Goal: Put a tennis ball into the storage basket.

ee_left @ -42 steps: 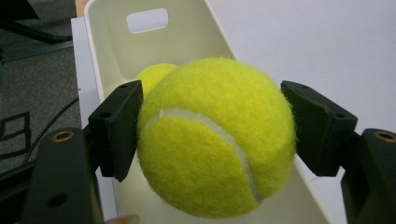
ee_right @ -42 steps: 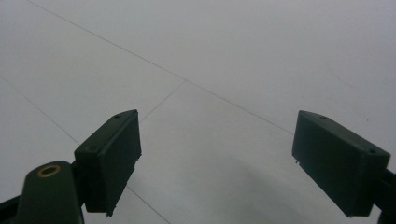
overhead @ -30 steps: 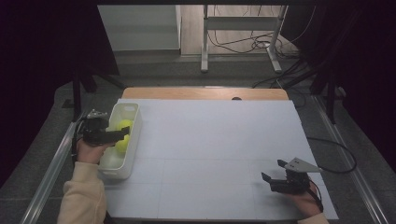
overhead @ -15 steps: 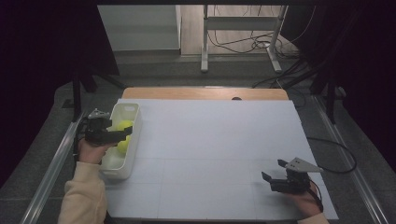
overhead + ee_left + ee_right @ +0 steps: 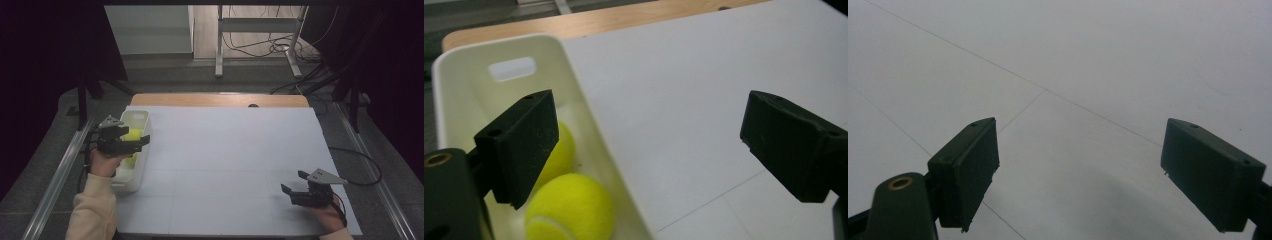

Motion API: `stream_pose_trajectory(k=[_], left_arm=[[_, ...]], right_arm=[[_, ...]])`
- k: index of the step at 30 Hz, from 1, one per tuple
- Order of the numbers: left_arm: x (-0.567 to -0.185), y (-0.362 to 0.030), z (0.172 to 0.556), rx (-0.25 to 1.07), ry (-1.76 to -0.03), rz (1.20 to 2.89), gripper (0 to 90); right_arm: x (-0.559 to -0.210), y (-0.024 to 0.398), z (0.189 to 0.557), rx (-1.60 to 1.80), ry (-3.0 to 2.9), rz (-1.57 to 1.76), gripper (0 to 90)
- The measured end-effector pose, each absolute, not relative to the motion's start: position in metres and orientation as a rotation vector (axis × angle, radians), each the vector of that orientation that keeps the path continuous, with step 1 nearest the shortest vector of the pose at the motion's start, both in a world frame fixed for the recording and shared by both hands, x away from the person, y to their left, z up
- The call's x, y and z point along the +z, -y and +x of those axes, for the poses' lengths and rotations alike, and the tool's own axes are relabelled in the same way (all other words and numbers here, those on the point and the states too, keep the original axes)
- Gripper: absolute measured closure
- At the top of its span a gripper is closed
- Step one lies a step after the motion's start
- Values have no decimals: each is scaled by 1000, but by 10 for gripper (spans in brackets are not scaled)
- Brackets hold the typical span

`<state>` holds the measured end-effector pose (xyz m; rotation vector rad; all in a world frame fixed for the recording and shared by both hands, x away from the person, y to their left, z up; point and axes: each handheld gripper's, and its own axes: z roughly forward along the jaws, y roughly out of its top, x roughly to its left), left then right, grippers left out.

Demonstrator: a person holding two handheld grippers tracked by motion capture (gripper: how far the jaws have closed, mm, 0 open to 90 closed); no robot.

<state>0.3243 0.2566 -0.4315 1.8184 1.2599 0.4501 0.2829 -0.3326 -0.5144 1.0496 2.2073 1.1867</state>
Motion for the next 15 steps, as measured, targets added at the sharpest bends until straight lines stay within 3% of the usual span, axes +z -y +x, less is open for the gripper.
stream_pose_trajectory(k=[15], left_arm=[[-435,-230,306,372,-1103,1809,90]], right_arm=[[-514,325,285,1160,-2226,1024,161]])
